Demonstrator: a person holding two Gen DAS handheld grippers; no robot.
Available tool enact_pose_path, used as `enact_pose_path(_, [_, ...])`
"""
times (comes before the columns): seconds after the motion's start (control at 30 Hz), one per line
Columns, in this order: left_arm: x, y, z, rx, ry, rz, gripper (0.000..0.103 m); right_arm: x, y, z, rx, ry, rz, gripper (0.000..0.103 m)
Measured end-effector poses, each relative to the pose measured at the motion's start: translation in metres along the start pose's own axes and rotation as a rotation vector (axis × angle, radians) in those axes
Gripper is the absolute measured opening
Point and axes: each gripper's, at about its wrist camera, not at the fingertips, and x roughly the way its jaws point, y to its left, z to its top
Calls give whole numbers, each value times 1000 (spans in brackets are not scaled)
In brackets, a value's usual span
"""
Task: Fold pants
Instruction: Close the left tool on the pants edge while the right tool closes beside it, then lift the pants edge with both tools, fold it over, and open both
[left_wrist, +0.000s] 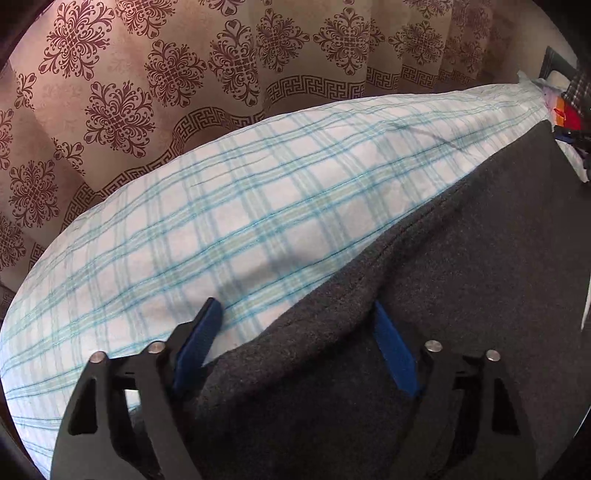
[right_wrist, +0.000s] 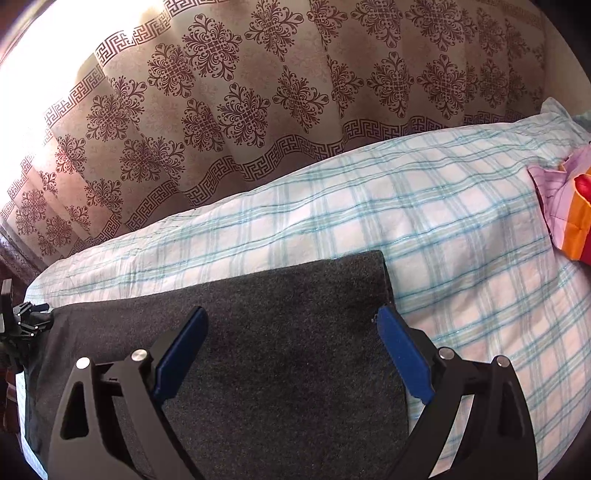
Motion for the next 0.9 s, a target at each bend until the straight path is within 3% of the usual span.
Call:
enact_pose_path(0.03, [-2, -5, -1, 15, -9, -3, 62, 1, -1, 2, 3, -1, 0, 92])
enact_pose_path(0.2, [-8, -24, -1, 64, -24, 29, 38, -4, -5, 19, 38, -40, -54, 92])
enact_pose_path(0.27, [-8, -29, -2, 80, -25, 55, 36, -5, -8, 24, 59, -30, -27, 92])
enact_pose_path(0.37, [-9, -30, -3, 64, -35, 67, 35, 8, -14, 27, 41, 25, -74, 91])
enact_pose_path(0.43, [-10, -32, -5, 51, -45, 82, 34, 19, -19, 24, 48, 68, -58, 78])
enact_pose_path(0.47, [-10, -34, -6, 49, -50, 91, 32, 23, -18, 22, 35, 74, -76, 63])
enact_pose_path(0.5, [-11, -37, -7, 52, -54, 106, 30, 25, -15, 19, 8, 72, -94, 56])
enact_pose_path(0.57, [-14, -43, -8, 67, -57, 139, 26, 20, -12, 15, -20, 60, -116, 24])
enact_pose_path(0.6, [-16, -46, -8, 74, -60, 152, 22, 14, -14, 14, -6, 49, -95, 18])
enact_pose_path(0.7, [-31, -51, -11, 75, -81, 178, 15, -14, -14, 10, -25, -9, -16, 13])
enact_pose_path(0.9, [-79, -64, -25, 75, -138, 205, 13, -85, -11, -8, -28, -135, 63, 12])
